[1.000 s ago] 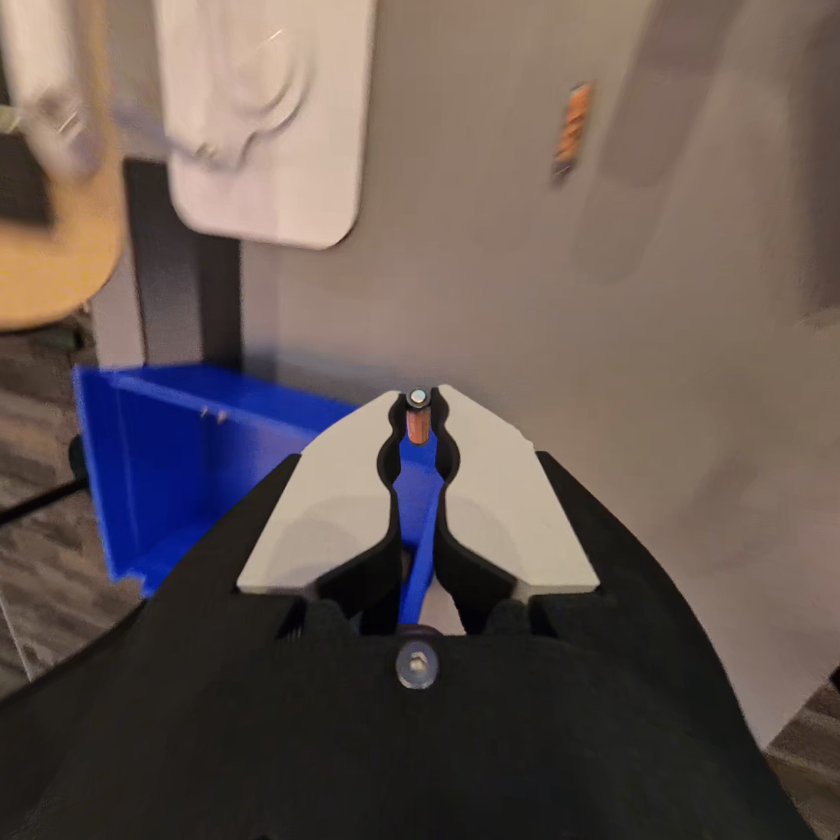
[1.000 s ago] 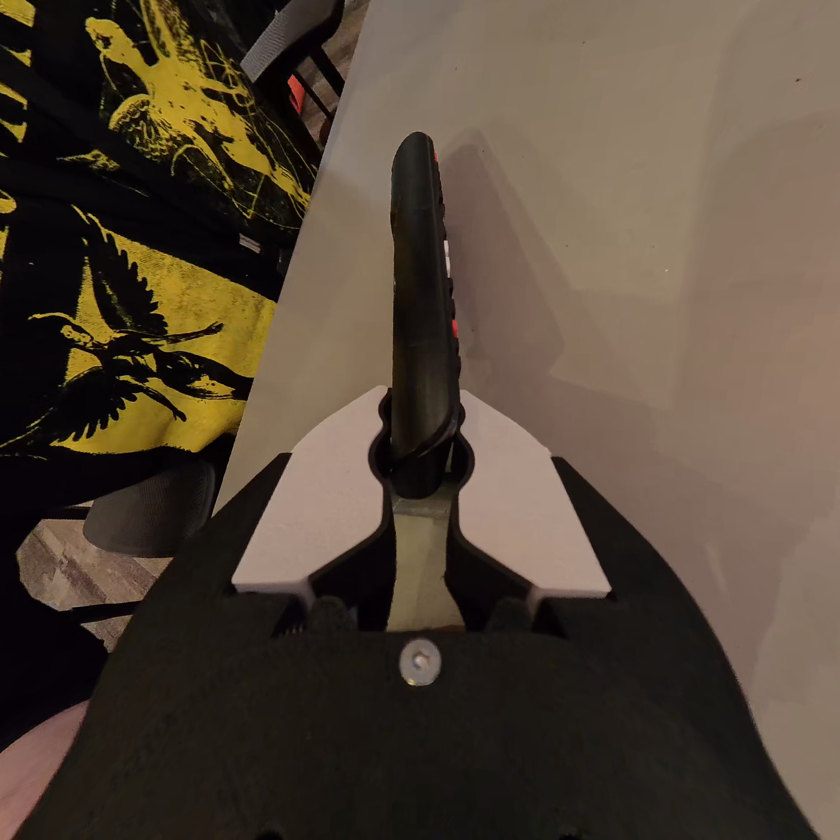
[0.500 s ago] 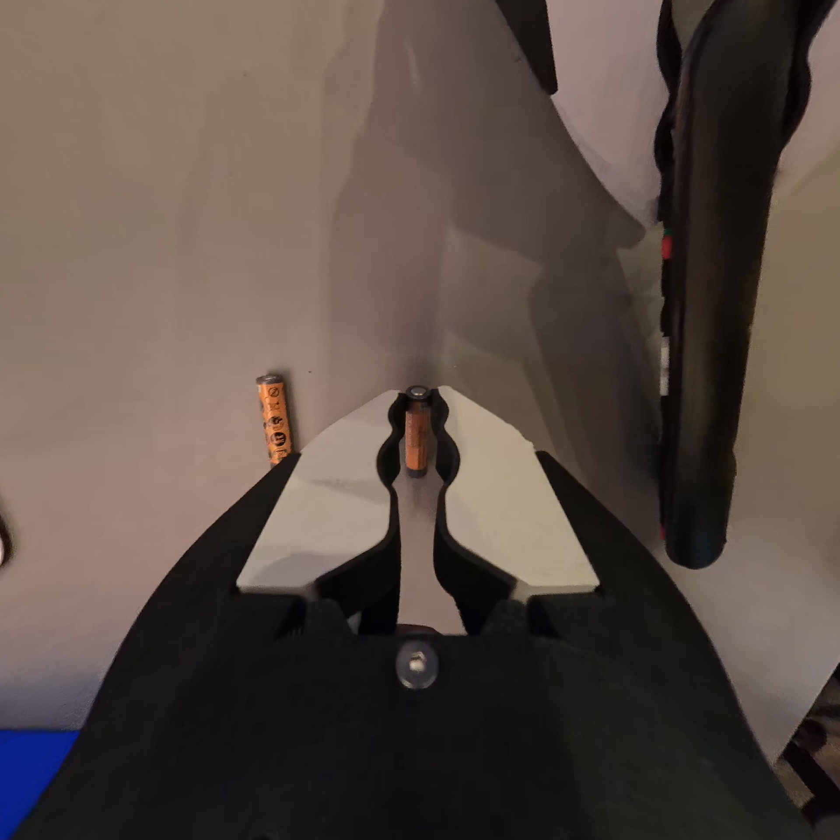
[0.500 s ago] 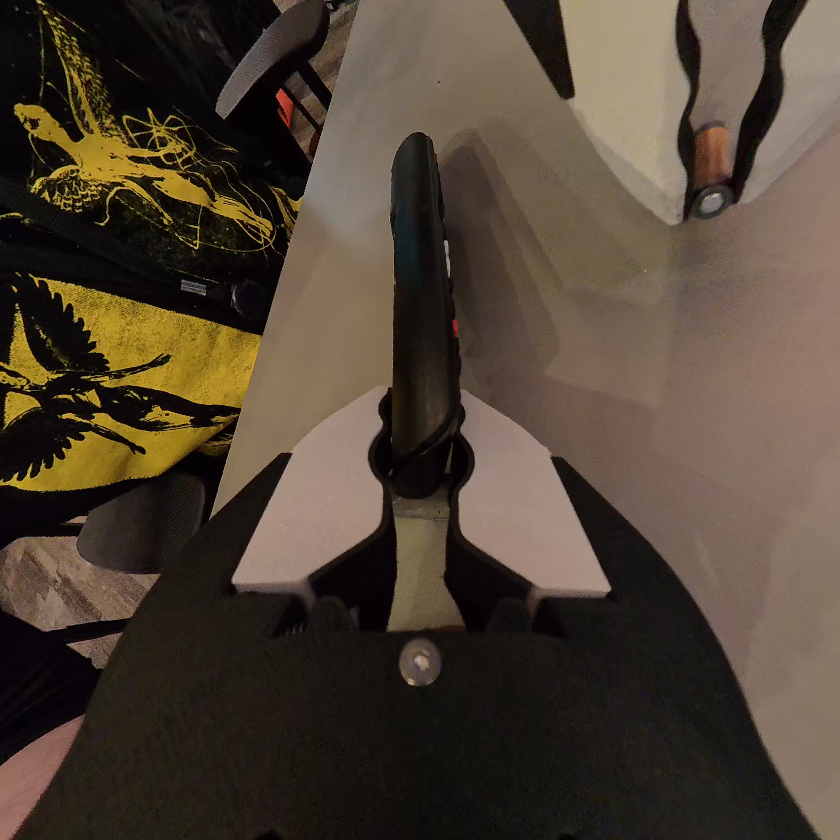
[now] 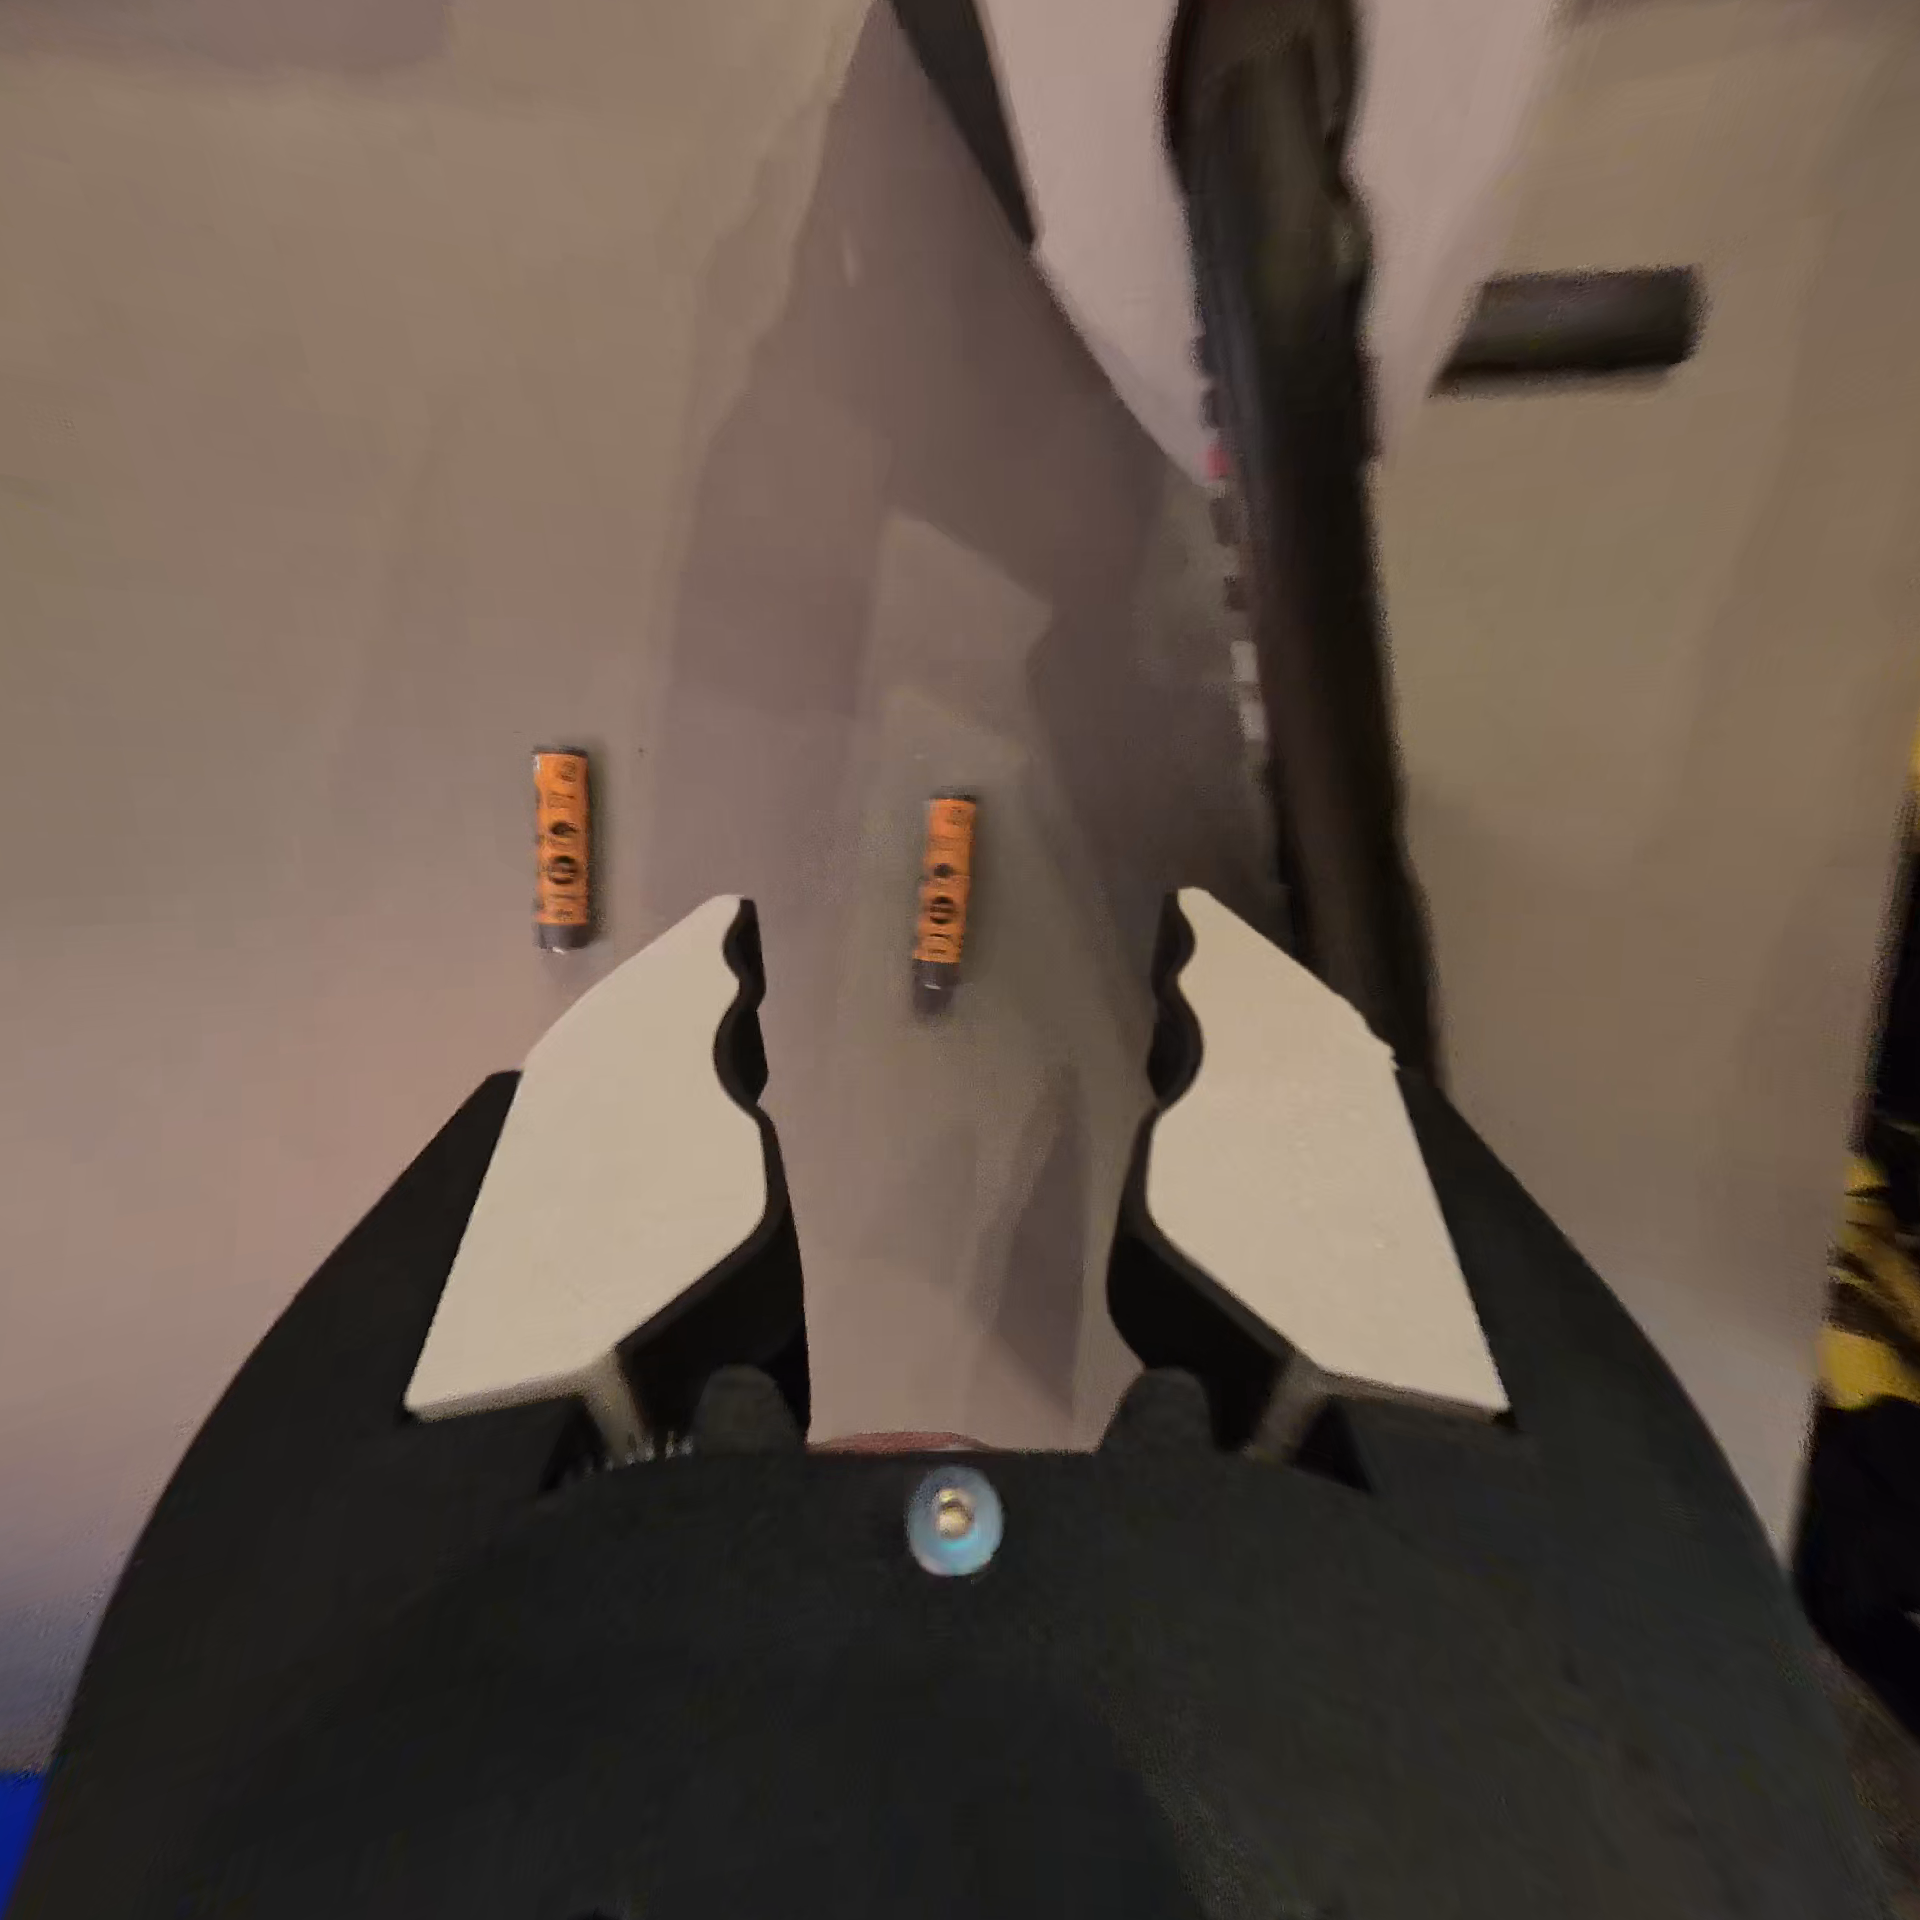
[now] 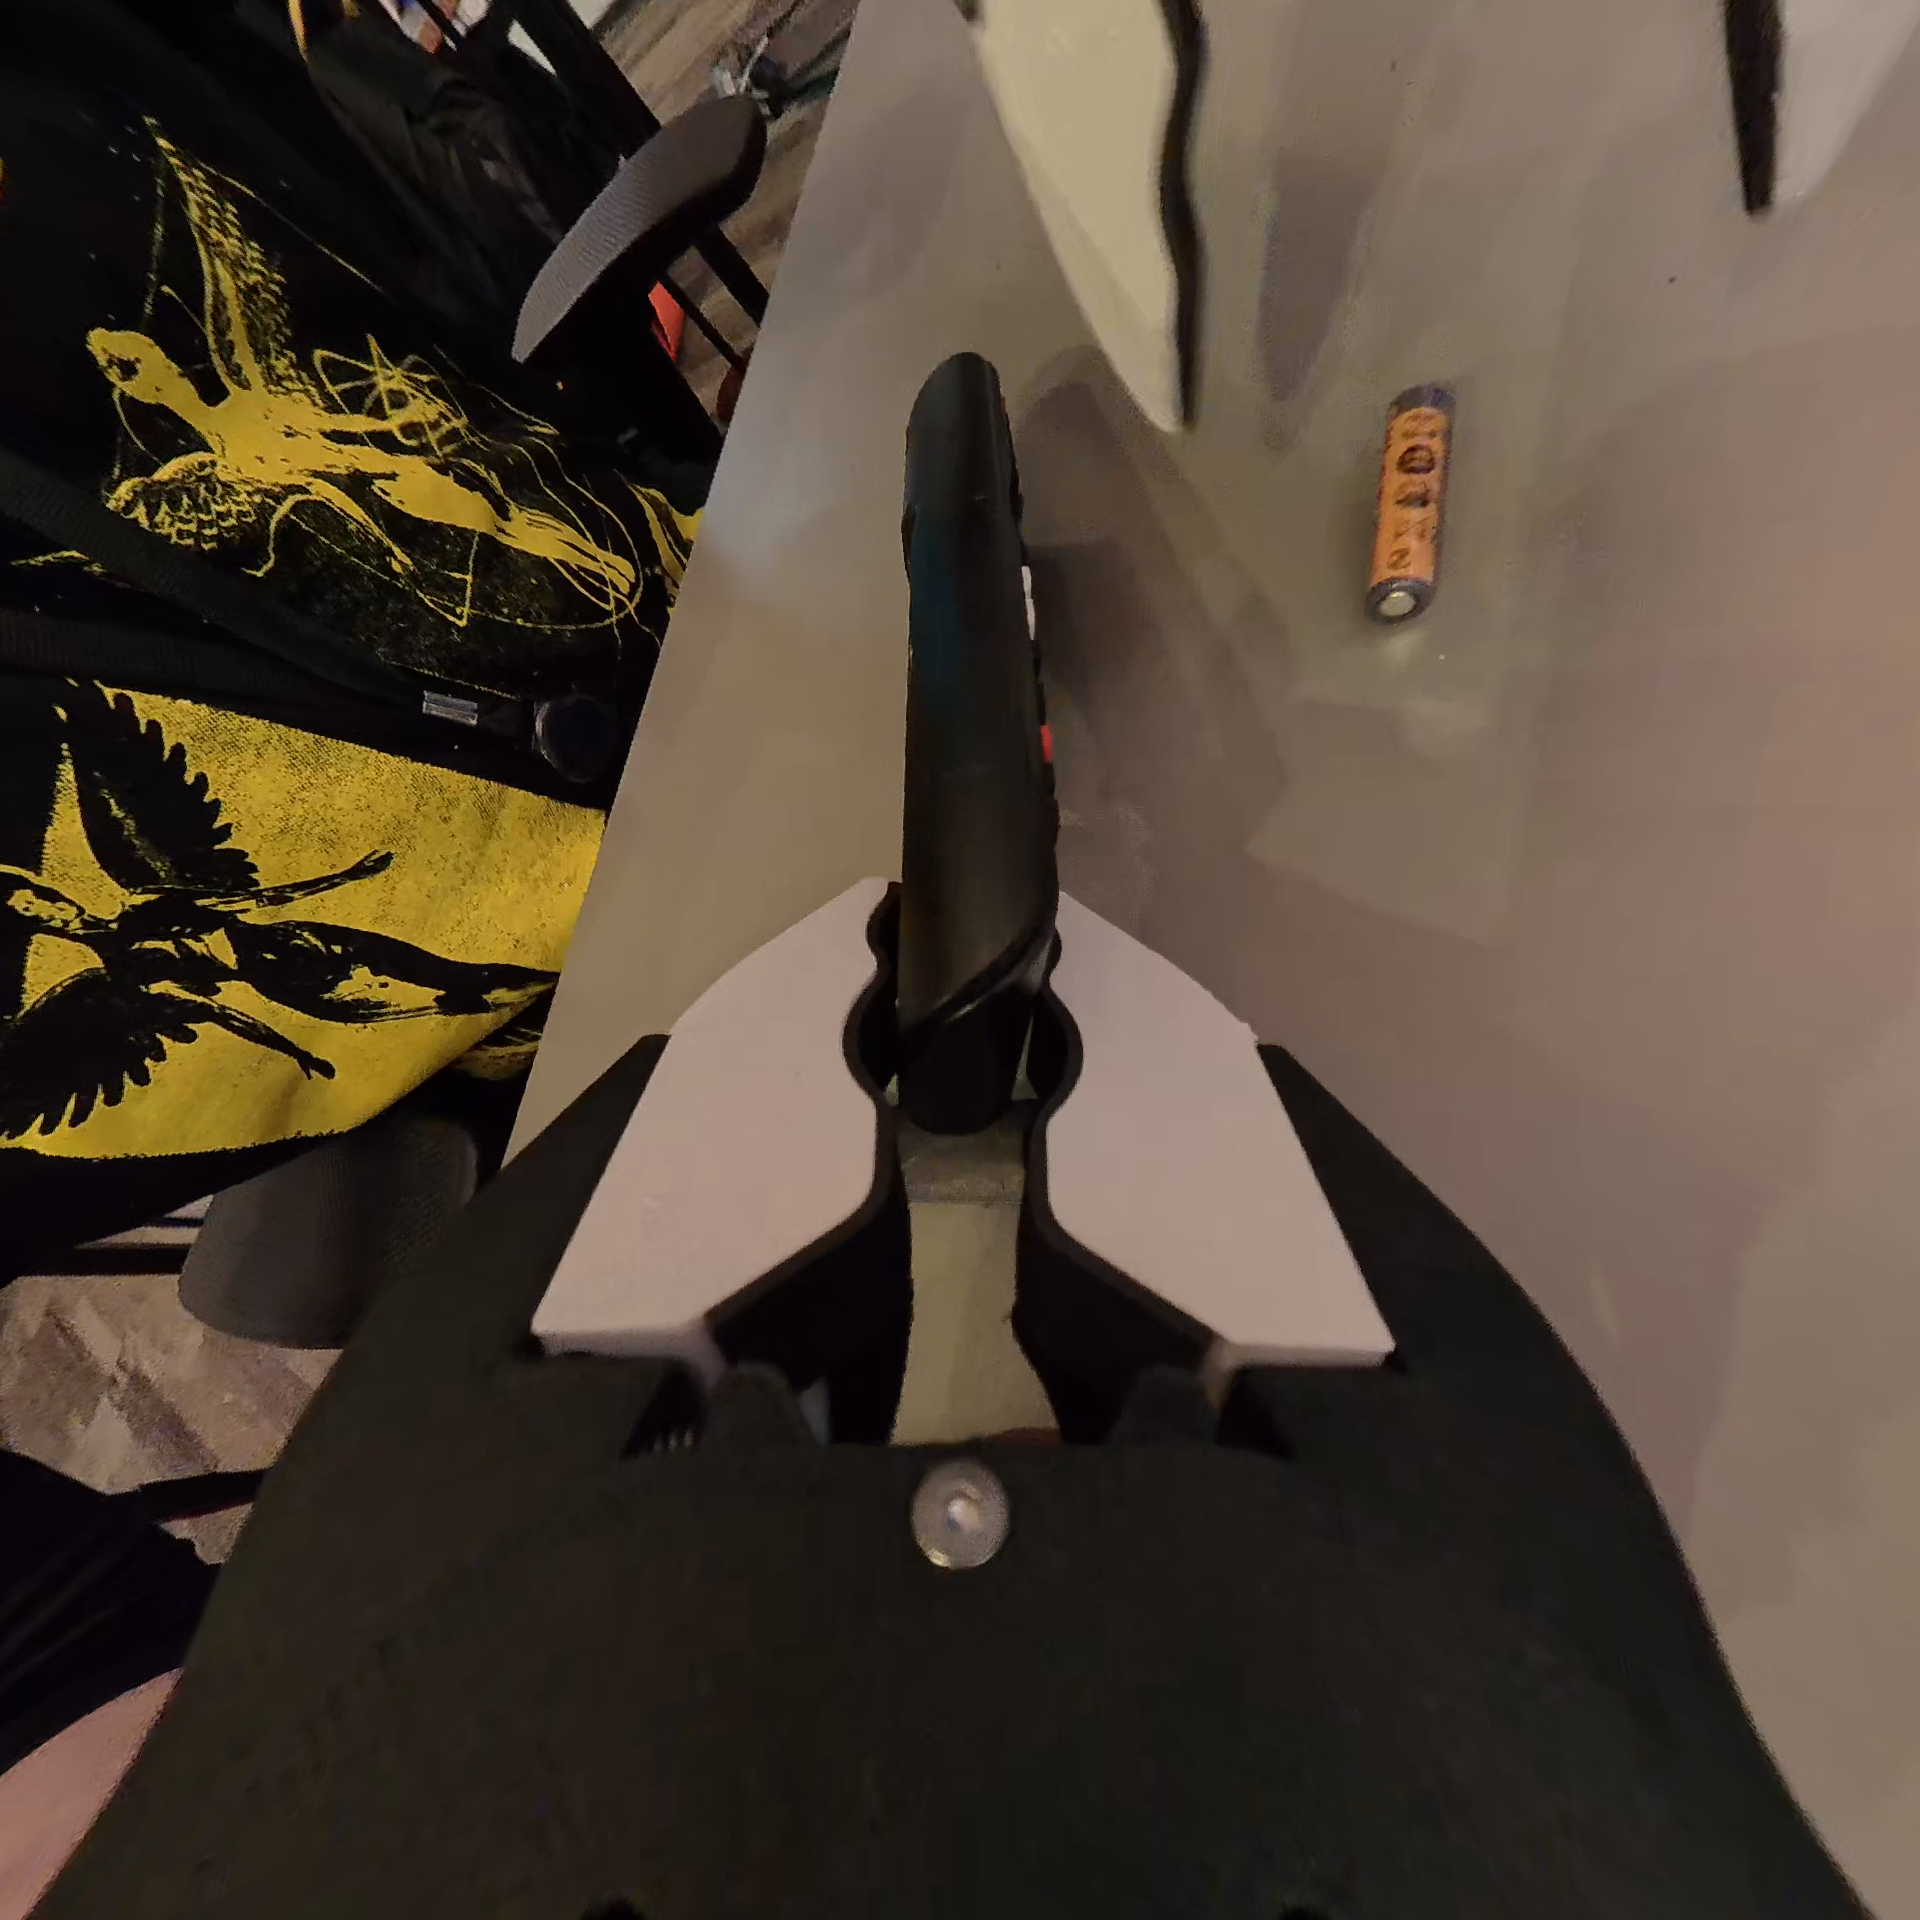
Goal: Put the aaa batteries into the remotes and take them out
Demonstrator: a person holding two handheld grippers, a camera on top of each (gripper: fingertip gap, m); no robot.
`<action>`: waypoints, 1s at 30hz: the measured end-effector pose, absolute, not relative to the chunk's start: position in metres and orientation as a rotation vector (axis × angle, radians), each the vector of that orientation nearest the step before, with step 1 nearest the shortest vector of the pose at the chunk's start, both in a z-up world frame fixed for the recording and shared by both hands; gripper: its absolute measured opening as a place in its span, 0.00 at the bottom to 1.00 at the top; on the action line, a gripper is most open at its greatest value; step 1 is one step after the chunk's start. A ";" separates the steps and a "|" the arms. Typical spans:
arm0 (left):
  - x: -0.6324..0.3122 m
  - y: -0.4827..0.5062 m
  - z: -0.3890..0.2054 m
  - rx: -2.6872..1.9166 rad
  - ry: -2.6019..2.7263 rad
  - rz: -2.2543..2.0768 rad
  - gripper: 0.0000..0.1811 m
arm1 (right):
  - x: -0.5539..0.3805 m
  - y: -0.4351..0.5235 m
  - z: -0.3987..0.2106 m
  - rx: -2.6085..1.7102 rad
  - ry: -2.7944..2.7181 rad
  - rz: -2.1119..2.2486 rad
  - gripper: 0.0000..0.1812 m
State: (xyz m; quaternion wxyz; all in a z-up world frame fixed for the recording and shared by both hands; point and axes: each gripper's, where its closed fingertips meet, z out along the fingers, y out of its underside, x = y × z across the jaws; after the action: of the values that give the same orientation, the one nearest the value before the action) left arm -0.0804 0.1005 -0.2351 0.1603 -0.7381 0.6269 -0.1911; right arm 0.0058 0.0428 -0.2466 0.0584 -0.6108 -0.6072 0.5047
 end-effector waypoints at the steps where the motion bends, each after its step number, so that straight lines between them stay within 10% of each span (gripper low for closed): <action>1: -0.082 0.091 -0.227 -2.102 1.741 -0.631 0.41 | 0.005 0.044 -0.244 -1.843 -1.818 1.548 0.11; 6: -0.095 0.050 -0.227 -2.113 1.544 -0.868 0.53 | -0.006 0.048 -0.222 -1.754 -1.668 1.683 0.11; 11: -0.086 0.035 -0.215 -2.043 1.271 -1.170 0.19 | -0.028 0.050 -0.212 -1.756 -1.544 1.772 0.11; 18: -0.116 0.027 -0.222 -2.184 0.994 -1.327 0.16 | -0.044 0.072 -0.222 -1.814 -1.564 1.391 0.25; 30: -0.175 -0.009 -0.246 -2.458 0.642 -1.582 0.16 | -0.083 0.104 -0.250 -1.704 -2.038 0.587 0.15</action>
State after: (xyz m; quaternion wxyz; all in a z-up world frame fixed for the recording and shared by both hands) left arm -0.1747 -0.0095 -0.2458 0.0743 -0.8191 0.2138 -0.5271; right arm -0.0832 0.1038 -0.2502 0.2090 -0.6124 -0.7327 0.2111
